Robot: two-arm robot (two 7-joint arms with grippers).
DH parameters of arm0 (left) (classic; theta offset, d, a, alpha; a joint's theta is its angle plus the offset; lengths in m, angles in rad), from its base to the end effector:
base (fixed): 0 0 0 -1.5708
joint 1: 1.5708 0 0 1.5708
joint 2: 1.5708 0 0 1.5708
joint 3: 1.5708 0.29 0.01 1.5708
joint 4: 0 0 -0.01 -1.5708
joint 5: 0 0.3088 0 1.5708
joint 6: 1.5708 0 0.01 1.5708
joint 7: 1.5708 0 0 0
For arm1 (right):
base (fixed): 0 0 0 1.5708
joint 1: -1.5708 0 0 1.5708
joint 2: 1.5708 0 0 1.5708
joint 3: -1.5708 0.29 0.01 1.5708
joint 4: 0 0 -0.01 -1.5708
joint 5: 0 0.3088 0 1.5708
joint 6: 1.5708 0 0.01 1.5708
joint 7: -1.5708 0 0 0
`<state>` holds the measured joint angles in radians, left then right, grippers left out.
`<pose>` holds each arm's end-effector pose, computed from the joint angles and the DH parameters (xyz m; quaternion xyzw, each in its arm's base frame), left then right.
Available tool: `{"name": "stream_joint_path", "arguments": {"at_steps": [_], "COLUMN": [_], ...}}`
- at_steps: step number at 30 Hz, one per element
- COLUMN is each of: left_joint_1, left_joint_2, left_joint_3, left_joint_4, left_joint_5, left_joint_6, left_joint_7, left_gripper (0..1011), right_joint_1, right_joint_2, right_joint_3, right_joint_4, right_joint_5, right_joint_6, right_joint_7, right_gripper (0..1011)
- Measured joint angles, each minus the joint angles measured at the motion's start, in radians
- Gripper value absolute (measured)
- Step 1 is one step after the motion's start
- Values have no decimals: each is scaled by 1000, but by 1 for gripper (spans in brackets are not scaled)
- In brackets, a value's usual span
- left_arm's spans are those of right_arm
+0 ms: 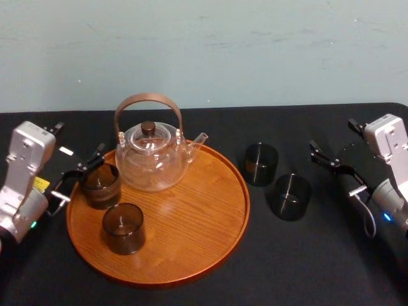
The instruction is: Pick up the glass from the table and place it on the tray.
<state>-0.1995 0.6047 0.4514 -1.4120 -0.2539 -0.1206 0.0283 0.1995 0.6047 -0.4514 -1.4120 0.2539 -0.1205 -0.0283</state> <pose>0.3581 0.0827 -0.3023 0.1415 -0.1325 0.5799 0.7913 0.3581 -0.0827 -0.3023 -0.1415 -0.1325 -0.5799 0.7913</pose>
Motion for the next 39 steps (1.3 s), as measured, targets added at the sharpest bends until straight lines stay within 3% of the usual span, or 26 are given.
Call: {"name": "stream_joint_path", "arguments": {"at_steps": [39], "left_joint_1": [0], "left_joint_2": [0], "left_joint_3": [0], "left_joint_4": [0], "left_joint_5": [0], "left_joint_6": [0], "left_joint_7": [0], "left_gripper": [1001], "right_joint_1": [0], "right_joint_2": [0], "right_joint_3": [0], "right_joint_4": [0], "right_joint_5": [0], "right_joint_6": [0], "right_joint_7": [0], "right_gripper": [1002]}}
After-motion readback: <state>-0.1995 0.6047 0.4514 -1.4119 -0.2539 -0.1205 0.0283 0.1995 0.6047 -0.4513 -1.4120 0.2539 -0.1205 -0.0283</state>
